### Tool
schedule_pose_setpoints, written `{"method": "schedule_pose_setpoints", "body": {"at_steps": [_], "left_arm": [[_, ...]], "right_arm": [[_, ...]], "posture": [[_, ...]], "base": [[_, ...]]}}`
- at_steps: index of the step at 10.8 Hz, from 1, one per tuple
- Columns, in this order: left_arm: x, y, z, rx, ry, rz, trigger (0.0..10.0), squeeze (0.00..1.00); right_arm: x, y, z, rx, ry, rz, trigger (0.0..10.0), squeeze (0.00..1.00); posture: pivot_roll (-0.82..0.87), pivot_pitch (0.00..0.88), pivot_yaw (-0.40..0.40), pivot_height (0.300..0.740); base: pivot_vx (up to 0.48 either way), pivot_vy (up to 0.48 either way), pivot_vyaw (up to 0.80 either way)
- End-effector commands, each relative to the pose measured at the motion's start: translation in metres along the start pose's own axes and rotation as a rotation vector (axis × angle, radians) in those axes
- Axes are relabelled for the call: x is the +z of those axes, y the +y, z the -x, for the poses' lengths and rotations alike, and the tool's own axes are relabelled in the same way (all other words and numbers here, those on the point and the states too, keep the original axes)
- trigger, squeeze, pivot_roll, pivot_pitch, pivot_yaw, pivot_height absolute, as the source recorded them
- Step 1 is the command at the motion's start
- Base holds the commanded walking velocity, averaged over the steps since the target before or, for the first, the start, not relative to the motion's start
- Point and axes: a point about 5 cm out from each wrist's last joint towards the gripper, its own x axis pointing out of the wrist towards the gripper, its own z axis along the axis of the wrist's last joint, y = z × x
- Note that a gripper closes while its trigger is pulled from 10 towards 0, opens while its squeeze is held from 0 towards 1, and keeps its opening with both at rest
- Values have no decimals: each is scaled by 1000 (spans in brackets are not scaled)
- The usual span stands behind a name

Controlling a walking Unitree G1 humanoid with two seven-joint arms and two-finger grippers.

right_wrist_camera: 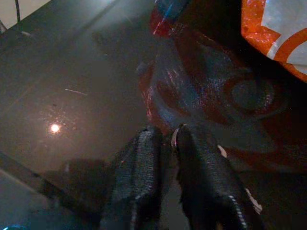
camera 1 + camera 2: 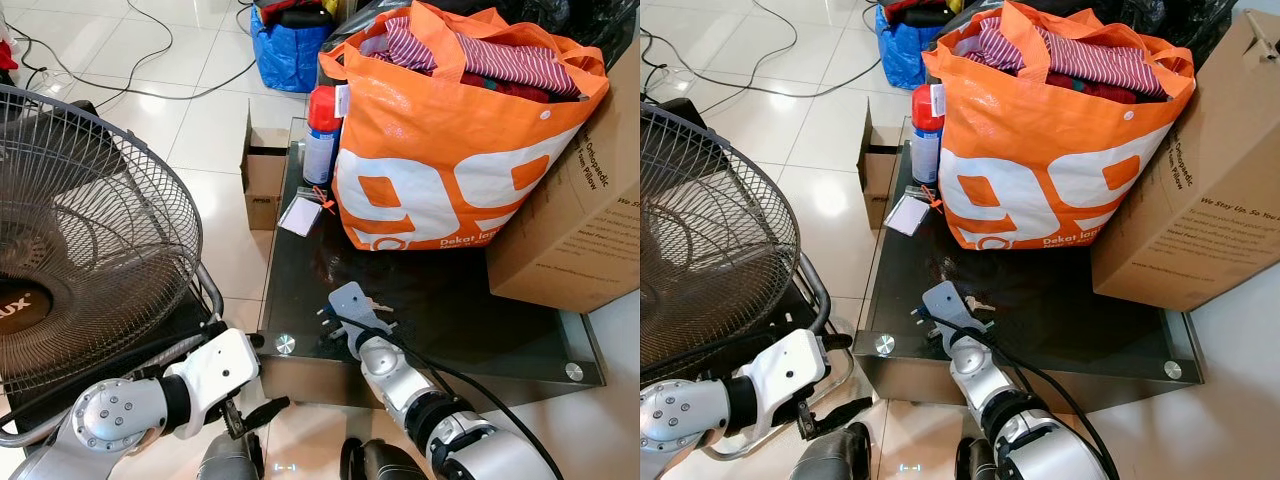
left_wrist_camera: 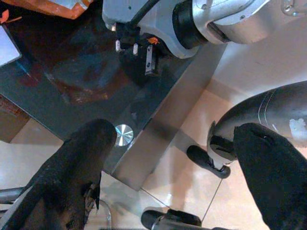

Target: Hang keys on a hook

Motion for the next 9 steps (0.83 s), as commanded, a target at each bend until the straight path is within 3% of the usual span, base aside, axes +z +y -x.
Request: {"method": "schedule_pose_setpoints", "body": {"at_steps": [1,3,4,6,7,8,9], "left_arm": [[2,-4,-2,-19,-6,0,10000,0],[2,-2,-3,-19,-8,-3,10000,0],[2,-2,-4,-19,-9,-5,10000,0],[2,0,-4,-13,-9,-8,10000,0],[3,3,-7,-2,-15,-12,10000,0],[3,4,-8,2,-17,-16,10000,0],[3,10,-12,34,-29,-23,10000,0]], "right_arm": [[-10,-2,2,-12,44,9,2157,0],[-8,-5,0,-28,39,-9,3020,0],[-7,-6,0,-35,38,-18,2902,0],[-5,-9,-1,-46,29,-48,1412,0],[-2,-13,-2,-50,13,-89,39,0],[-1,-14,-2,-48,7,-100,0,0],[1,-19,-1,-16,-28,-217,0,0]], "posture": [[122,203,-72,740],[120,196,-69,740],[121,195,-69,740],[124,180,-68,740],[121,161,-70,740],[120,149,-71,740],[123,96,-78,740]], "base": [[0,0,0],[0,0,0],[0,0,0],[0,0,0],[0,0,0],[0,0,0],[0,0,0]]}}
